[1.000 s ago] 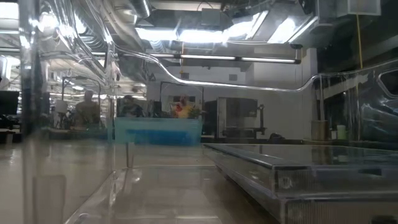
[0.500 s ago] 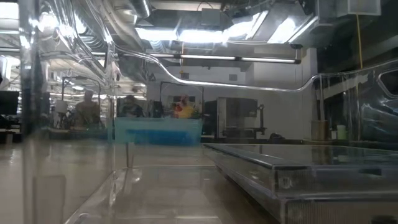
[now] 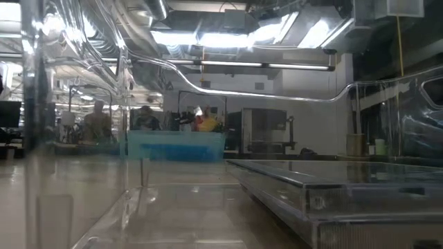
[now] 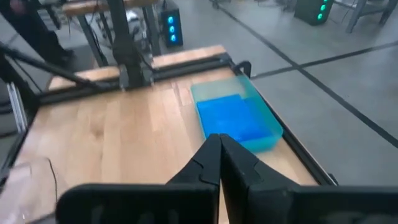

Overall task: Pick & place jewel cases by type
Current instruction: Put the black CD case into the transparent bin

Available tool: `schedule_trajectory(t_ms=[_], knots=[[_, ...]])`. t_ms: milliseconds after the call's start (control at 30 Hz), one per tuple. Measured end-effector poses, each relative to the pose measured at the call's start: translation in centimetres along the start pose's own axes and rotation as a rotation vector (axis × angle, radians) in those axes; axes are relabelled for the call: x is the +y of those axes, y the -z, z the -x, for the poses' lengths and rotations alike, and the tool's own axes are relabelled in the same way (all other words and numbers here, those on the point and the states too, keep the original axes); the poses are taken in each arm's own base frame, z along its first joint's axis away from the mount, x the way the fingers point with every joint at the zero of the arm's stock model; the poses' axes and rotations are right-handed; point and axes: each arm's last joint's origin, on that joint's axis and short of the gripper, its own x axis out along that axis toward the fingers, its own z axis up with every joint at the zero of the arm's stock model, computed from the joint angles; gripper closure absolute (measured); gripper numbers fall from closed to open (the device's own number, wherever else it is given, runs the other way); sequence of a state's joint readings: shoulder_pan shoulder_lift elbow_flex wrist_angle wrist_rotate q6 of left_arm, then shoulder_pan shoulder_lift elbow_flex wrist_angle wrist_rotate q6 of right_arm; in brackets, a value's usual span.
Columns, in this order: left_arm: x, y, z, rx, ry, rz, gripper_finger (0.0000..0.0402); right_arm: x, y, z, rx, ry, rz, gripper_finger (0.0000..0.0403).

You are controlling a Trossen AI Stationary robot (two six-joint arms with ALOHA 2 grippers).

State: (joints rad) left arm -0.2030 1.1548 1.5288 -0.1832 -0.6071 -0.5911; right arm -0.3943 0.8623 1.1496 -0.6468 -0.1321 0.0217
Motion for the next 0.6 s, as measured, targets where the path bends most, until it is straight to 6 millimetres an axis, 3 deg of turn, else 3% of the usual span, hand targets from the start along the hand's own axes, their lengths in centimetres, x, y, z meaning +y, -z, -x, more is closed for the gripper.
schedule_trajectory(t_ms=[100, 400, 500, 600], knots=[[-0.3, 0.3, 0.1, -0.001, -0.011, 0.087, 0.0391, 0.0, 0.3, 0.0, 0.03, 0.0, 0.038, 0.0397], [-1.3, 2.0, 0.3, 0.001, -0.061, 0.113, 0.0391, 0.0, 0.4, 0.0, 0.041, -0.004, 0.15, 0.0397], [-2.1, 4.0, -0.2, 0.034, -0.075, 0.134, 0.0391, 0.0, 0.4, 0.0, 0.042, -0.004, 0.162, 0.0397], [-3.0, 7.3, -1.2, 0.089, -0.097, 0.166, 0.0391, 0.0, 0.5, 0.1, 0.054, -0.006, 0.181, 0.0397]])
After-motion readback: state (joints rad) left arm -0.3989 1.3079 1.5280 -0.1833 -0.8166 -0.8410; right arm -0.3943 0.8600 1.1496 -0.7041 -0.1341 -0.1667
